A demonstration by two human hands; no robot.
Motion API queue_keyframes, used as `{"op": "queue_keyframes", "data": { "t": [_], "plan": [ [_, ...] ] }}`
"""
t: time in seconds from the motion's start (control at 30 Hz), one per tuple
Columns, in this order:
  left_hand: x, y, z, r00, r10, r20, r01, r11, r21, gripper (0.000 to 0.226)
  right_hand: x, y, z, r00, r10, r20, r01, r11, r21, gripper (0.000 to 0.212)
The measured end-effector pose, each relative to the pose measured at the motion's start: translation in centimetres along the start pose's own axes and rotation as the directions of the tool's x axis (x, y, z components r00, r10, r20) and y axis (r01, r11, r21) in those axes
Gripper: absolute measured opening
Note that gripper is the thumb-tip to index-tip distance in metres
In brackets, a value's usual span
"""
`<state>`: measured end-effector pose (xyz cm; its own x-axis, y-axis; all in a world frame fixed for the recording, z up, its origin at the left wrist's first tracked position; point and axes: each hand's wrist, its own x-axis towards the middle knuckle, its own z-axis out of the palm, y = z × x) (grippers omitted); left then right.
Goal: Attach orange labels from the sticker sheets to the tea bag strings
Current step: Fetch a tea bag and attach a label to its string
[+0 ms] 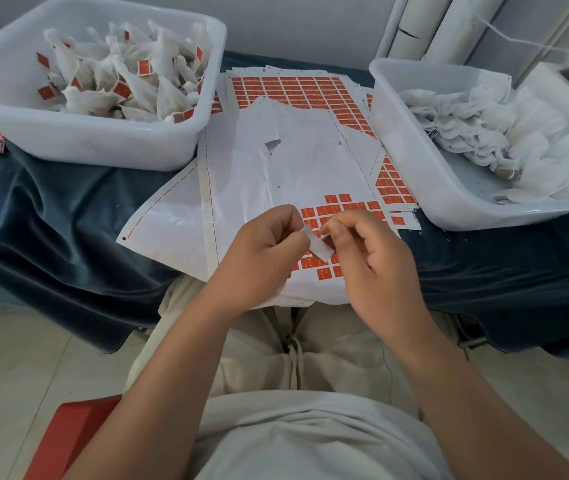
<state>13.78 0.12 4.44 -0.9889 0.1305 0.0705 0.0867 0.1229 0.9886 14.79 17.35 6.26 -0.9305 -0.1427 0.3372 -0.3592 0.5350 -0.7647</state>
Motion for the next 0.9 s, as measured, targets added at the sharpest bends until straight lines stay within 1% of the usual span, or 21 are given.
{"op": "queue_keyframes", "data": {
  "t": [0.13,0.3,0.4,0.47,0.57,0.63,0.77,0.83,0.9],
  "plan": [
    [-0.2,0.3,-0.2,0.998,-0.001,0.065,0.004,0.999,-0.036,0.027,-0.1,-0.3,-0.1,0.999,0.013,0.029,-0.014,0.999,0.036,0.016],
    [-0.4,1.0,-0.3,0.998,-0.011,0.068,0.024,0.982,-0.188,0.034,-0.2,-0.7,0.0,0.999,0.010,0.043,-0.012,0.999,0.042,0.017],
    [-0.6,1.3,-0.3,0.994,-0.001,0.109,0.032,0.959,-0.283,0.036,-0.2,-0.7,0.1,0.997,0.034,0.066,-0.038,0.998,0.059,0.018],
    [-0.7,1.3,-0.4,0.991,-0.001,0.135,0.042,0.952,-0.302,0.035,-0.2,-0.7,0.2,0.995,0.051,0.081,-0.058,0.995,0.083,0.018],
    [-0.8,1.2,-0.5,0.989,0.011,0.144,0.029,0.962,-0.273,0.035,-0.2,-0.6,0.3,0.994,0.068,0.086,-0.077,0.990,0.115,0.020],
    [-0.7,1.1,-0.5,0.992,0.018,0.122,0.009,0.976,-0.216,0.032,-0.1,-0.4,0.3,0.988,0.107,0.107,-0.123,0.980,0.157,0.022],
    [-0.5,0.9,-0.4,0.997,0.070,0.035,-0.067,0.993,-0.095,0.033,0.2,0.0,0.2,0.960,0.197,0.198,-0.245,0.935,0.258,0.025],
    [-0.5,1.1,-0.4,0.996,0.088,-0.019,-0.089,0.994,-0.058,0.034,0.2,0.2,0.3,0.953,0.209,0.221,-0.268,0.920,0.287,0.026],
    [-0.5,1.1,-0.3,0.995,0.079,-0.068,-0.083,0.995,-0.049,0.035,0.2,0.2,0.5,0.955,0.213,0.206,-0.268,0.918,0.294,0.026]
  ]
}}
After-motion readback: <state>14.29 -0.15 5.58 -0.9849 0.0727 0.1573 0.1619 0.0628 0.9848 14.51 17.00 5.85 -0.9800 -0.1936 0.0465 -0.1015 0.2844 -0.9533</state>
